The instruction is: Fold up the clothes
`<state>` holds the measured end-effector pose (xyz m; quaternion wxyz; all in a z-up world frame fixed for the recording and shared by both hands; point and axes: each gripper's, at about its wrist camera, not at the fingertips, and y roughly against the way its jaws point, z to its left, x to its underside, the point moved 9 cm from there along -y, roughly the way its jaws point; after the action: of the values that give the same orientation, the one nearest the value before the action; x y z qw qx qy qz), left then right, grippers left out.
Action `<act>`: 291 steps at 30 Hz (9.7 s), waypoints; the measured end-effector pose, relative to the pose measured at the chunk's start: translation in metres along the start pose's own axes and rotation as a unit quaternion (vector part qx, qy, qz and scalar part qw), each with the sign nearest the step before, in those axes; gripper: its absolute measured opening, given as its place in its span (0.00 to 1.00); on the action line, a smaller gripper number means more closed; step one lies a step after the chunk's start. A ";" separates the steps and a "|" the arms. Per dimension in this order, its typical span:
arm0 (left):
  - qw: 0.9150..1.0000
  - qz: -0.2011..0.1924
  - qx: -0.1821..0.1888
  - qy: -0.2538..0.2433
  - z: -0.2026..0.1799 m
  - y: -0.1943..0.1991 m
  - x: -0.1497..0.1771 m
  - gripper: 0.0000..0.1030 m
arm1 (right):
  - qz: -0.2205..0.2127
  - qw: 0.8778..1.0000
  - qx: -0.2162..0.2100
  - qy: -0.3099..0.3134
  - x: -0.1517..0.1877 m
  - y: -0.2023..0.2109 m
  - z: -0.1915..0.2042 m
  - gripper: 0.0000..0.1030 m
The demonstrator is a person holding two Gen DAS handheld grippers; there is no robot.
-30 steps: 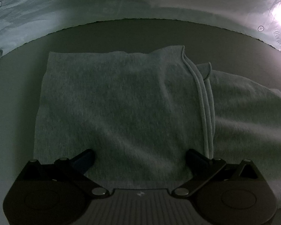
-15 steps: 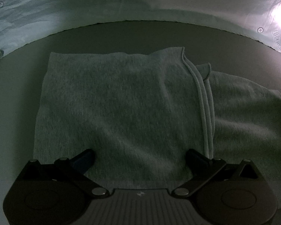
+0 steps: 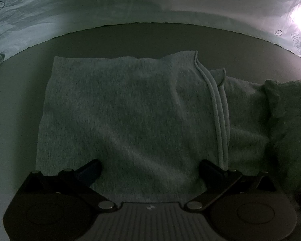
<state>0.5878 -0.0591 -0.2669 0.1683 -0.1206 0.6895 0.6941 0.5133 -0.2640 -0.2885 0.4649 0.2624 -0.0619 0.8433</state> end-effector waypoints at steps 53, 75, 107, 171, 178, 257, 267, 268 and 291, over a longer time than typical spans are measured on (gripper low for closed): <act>0.982 -0.146 0.107 0.058 -0.039 0.098 -0.001 0.44 | -0.154 0.897 0.246 0.333 -0.037 0.181 0.015 0.48; 0.981 -0.115 0.152 -0.022 -0.120 0.035 -0.026 0.10 | -0.155 0.933 0.213 0.247 -0.038 0.178 0.006 0.48; 0.992 -0.047 0.094 0.075 -0.036 0.024 0.009 0.54 | -0.016 0.891 0.218 0.399 -0.039 0.068 0.032 0.19; 0.959 -0.033 0.237 0.151 0.065 0.071 0.037 0.69 | -0.167 0.899 0.232 0.333 0.102 0.063 0.037 0.55; 0.984 -0.005 0.141 0.105 0.063 0.046 0.059 0.70 | -0.143 0.927 0.240 0.248 0.098 0.055 -0.004 0.55; 0.955 -0.113 0.264 0.079 0.008 0.111 0.058 0.16 | -0.049 0.848 0.183 0.495 0.143 0.023 0.083 0.26; 0.927 -0.140 0.337 0.087 -0.030 0.170 0.101 0.20 | -0.079 0.848 0.156 0.500 0.186 0.107 0.121 0.26; 0.924 -0.141 0.345 0.086 -0.034 0.173 0.105 0.26 | -0.081 0.848 0.160 0.499 0.188 0.114 0.123 0.26; 0.831 -0.141 0.521 0.138 -0.278 0.163 0.117 0.94 | 0.002 0.831 0.105 0.546 0.072 0.286 0.251 0.26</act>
<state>0.3976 -0.3269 -0.1693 0.2059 -0.2056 0.9402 0.1772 0.3454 -0.4574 0.0023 0.3907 -0.1932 0.2903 0.8519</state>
